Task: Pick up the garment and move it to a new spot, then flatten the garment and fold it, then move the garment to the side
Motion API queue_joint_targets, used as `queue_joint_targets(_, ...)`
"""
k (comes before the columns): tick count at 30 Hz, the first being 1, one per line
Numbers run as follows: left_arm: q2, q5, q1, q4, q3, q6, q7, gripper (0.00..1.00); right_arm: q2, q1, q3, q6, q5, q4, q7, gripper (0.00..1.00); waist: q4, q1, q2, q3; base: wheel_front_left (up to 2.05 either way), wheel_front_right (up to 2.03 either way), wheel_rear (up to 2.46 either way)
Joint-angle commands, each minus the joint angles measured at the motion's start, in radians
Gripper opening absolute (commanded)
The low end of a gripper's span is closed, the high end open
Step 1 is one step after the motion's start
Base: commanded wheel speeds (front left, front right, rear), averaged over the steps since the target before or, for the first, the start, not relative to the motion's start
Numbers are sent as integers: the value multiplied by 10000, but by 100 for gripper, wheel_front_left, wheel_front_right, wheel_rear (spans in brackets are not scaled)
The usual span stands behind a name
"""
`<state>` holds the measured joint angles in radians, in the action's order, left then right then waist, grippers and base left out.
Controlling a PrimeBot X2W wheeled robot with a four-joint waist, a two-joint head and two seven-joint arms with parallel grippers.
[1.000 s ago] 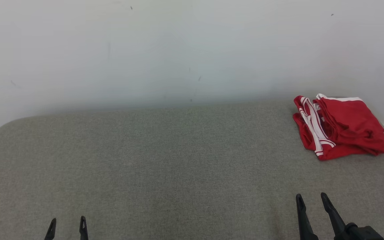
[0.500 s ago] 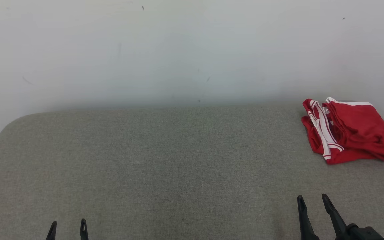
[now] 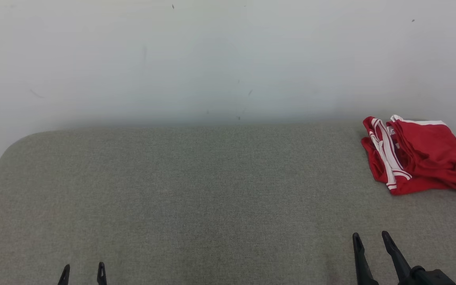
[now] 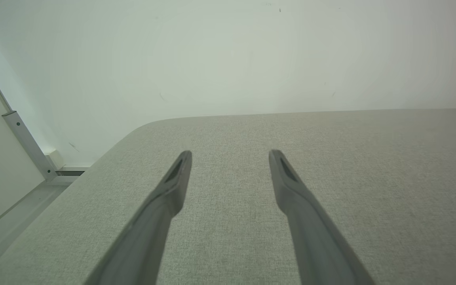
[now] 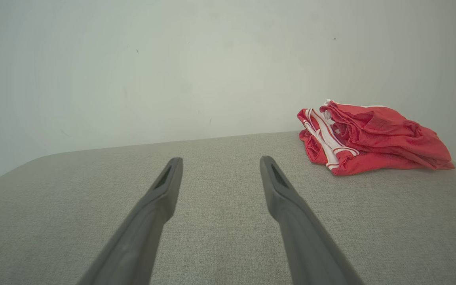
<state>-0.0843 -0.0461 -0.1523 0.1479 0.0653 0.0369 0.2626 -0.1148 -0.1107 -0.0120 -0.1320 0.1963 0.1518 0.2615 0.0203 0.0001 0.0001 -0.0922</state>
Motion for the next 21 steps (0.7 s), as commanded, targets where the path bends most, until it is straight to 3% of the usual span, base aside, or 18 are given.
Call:
queue_joint_targets(1,1,-36,-95,-14,-6,44,29,100,-40,-87,24,26,56,-3,44,100,1,-1,-1,6,0,0,0)
queue_joint_targets(8,-8,-59,-66,-32,-62,120,29,100,-49,-92,20,26,56,-17,44,100,35,-1,-1,45,0,0,0)
queue_joint_targets(9,1,-36,-5,22,-52,114,-3,0,-7,-4,10,0,10,21,-5,0,34,0,-1,46,0,0,0)
queue_joint_targets(14,81,-185,-34,503,-14,156,-114,0,71,-121,9,0,146,442,-110,0,33,0,-1,54,0,0,0)
queue_joint_targets(21,102,-1471,252,604,98,223,-488,0,119,91,-95,1,1319,488,-430,0,22,0,-1,97,0,0,0)
